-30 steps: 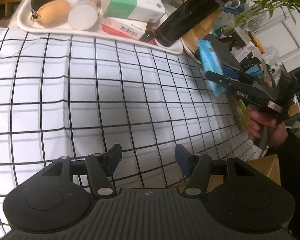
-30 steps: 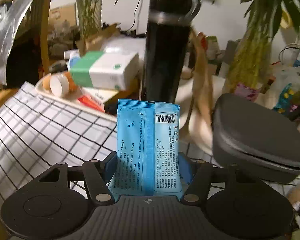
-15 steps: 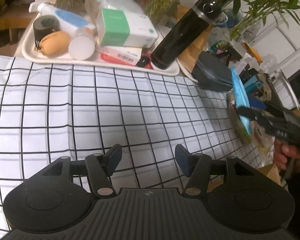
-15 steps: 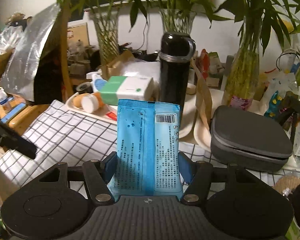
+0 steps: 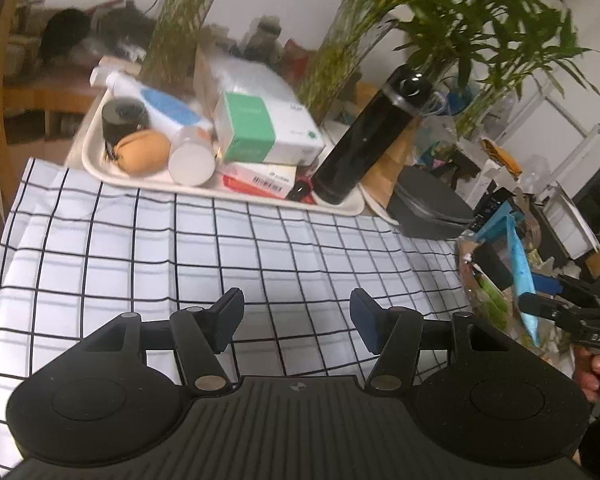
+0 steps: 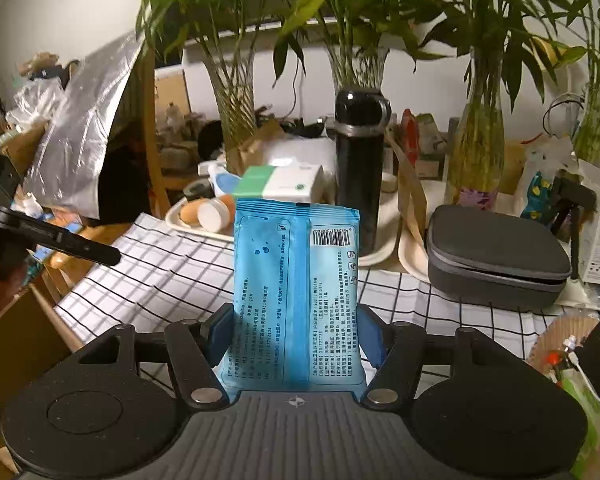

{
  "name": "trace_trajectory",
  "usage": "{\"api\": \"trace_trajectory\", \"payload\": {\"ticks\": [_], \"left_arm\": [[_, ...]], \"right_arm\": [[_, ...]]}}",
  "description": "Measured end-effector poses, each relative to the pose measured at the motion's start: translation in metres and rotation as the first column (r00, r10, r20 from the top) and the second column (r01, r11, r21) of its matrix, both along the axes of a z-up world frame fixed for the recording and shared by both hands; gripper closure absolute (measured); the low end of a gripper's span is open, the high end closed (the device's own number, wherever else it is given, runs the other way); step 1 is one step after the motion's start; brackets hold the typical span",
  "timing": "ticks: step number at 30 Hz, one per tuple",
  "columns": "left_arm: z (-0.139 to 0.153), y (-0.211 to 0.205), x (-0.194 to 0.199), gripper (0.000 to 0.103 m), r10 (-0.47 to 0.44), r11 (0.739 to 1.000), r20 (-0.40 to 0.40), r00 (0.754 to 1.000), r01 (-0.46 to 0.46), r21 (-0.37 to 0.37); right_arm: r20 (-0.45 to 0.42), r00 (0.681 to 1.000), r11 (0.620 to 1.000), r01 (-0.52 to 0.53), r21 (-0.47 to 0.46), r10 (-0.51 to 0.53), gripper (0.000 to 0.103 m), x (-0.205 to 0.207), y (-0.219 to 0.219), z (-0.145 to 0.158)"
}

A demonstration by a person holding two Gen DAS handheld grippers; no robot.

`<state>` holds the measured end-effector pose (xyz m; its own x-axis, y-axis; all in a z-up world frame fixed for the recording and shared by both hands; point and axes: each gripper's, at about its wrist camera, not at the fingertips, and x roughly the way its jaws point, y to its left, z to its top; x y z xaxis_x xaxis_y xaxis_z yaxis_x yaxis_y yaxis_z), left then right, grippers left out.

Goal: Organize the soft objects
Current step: 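Lift the blue packet off the table with right tool, then carry the blue packet over the box and open right tool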

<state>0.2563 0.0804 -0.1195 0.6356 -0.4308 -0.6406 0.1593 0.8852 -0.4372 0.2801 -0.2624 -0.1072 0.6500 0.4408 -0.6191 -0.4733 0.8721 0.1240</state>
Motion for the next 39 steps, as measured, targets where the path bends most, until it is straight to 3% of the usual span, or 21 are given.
{"api": "trace_trajectory", "payload": {"ticks": [6, 9, 21, 35, 37, 39], "left_arm": [[0.001, 0.000, -0.012, 0.045, 0.029, 0.999, -0.008, 1.000, -0.029, 0.039], [0.003, 0.007, -0.021, 0.045, 0.056, 0.998, 0.002, 0.998, -0.056, 0.007], [0.018, 0.005, -0.057, 0.045, 0.117, 0.992, 0.124, 0.985, -0.121, 0.025], [0.051, 0.010, -0.105, 0.045, 0.158, 0.986, 0.197, 0.967, -0.165, 0.018], [0.060, 0.007, -0.113, 0.045, 0.146, 0.987, 0.212, 0.966, -0.155, 0.029], [0.068, 0.004, -0.121, 0.045, 0.135, 0.989, 0.219, 0.966, -0.146, 0.034]], "right_arm": [[0.024, 1.000, 1.000, -0.009, 0.024, 0.008, 0.037, -0.022, -0.001, 0.011], [0.031, 0.999, 0.999, -0.019, 0.032, 0.018, 0.037, -0.033, -0.001, 0.016], [0.059, 0.989, 0.990, -0.136, 0.049, 0.133, 0.036, -0.080, 0.012, 0.033], [0.050, 0.961, 0.963, -0.270, -0.023, 0.271, 0.036, -0.134, 0.031, 0.038], [0.035, 0.961, 0.960, -0.274, -0.050, 0.276, 0.034, -0.139, 0.032, 0.035], [0.000, 0.960, 0.958, -0.279, -0.069, 0.279, 0.024, -0.141, 0.035, 0.030]]}}
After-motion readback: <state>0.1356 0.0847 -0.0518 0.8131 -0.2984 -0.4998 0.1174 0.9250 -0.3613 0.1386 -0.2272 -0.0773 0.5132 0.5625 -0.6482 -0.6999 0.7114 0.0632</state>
